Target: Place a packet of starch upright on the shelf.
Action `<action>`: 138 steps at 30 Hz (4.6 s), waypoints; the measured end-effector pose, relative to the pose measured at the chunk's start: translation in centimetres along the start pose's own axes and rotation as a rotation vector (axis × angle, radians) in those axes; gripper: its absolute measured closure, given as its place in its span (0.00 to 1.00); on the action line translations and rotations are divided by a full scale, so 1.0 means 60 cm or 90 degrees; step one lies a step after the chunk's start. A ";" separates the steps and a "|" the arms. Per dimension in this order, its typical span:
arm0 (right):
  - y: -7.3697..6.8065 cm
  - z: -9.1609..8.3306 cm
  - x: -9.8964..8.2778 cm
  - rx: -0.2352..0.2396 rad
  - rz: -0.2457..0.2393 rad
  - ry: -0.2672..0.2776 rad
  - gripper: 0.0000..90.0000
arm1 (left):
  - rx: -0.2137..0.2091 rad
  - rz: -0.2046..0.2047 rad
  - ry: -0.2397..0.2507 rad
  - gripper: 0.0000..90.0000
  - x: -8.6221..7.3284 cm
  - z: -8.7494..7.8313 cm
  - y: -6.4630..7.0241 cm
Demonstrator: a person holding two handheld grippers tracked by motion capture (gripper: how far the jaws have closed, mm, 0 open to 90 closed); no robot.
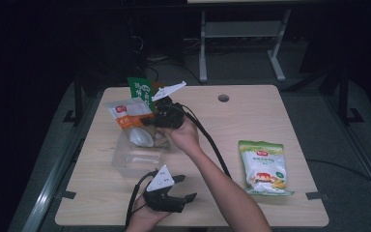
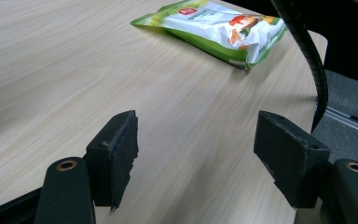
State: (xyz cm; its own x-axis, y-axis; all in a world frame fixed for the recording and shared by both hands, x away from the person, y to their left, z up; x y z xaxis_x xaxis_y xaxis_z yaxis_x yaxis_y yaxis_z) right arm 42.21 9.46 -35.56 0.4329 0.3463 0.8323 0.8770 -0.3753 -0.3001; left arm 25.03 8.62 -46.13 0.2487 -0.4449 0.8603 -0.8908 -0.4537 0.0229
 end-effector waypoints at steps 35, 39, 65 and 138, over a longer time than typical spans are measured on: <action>0.019 0.039 -0.048 -0.025 0.023 -0.001 0.89 | 0.007 0.007 0.002 0.33 -0.001 -0.001 -0.004; 0.021 0.025 -0.049 -0.034 0.015 -0.011 0.94 | 0.006 0.006 0.000 0.33 -0.001 0.002 -0.001; 0.022 0.018 -0.075 -0.013 0.019 -0.051 0.87 | 0.004 0.009 -0.009 0.33 -0.003 0.006 0.000; 0.088 -0.251 -0.198 -0.087 0.112 -0.052 0.52 | 0.005 0.030 -0.030 0.31 -0.005 0.022 -0.002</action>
State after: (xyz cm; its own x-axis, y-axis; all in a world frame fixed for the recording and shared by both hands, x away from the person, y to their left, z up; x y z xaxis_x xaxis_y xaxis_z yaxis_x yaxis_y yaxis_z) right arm 38.57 -9.61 -39.99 0.5965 0.3318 0.7308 0.7527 -0.5472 -0.3660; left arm 25.59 7.80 -47.08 0.2241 -0.5024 0.8351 -0.8994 -0.4367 -0.0213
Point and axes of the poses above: each handheld gripper's, and its own axes: z roughly forward along the jaws, x roughly out of its top, y roughly to its right, the point moved 6 cm from there along z, roughly forward along the jaws, and after that the axes turned 7 degrees about z, right-handed, at the moved point
